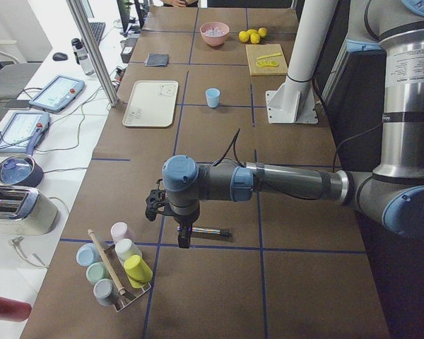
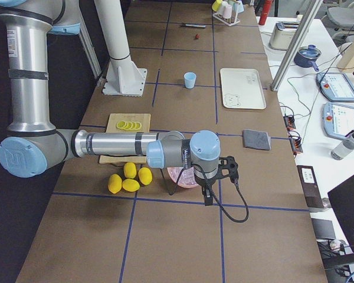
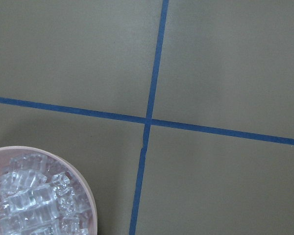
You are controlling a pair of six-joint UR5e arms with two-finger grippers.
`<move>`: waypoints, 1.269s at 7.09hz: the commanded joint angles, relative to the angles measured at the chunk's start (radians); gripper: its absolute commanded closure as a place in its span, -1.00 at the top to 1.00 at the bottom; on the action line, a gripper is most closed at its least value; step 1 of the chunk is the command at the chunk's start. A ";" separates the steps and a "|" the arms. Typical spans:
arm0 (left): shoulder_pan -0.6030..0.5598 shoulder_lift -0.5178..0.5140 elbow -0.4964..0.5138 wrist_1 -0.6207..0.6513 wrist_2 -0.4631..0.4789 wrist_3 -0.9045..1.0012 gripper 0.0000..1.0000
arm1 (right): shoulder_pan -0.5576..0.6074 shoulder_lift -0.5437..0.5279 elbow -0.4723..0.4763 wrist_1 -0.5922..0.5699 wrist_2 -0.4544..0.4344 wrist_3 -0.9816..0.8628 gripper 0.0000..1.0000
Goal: Mash ice and strawberries in cup
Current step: 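Move the right gripper over the pink bowl of ice cubes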
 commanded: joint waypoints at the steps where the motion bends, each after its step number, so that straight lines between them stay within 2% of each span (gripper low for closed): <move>1: 0.000 0.000 -0.001 0.002 0.000 0.001 1.00 | -0.026 -0.001 0.019 0.022 -0.004 0.052 0.98; 4: 0.000 0.020 -0.031 0.003 0.000 0.001 1.00 | -0.142 -0.042 0.149 0.033 -0.010 0.121 0.96; 6: -0.002 0.022 -0.035 0.003 -0.002 0.000 1.00 | -0.236 -0.064 0.227 0.032 -0.049 0.120 0.93; 9: 0.000 0.022 -0.036 0.003 0.000 0.000 1.00 | -0.273 -0.108 0.243 0.032 -0.053 0.066 0.59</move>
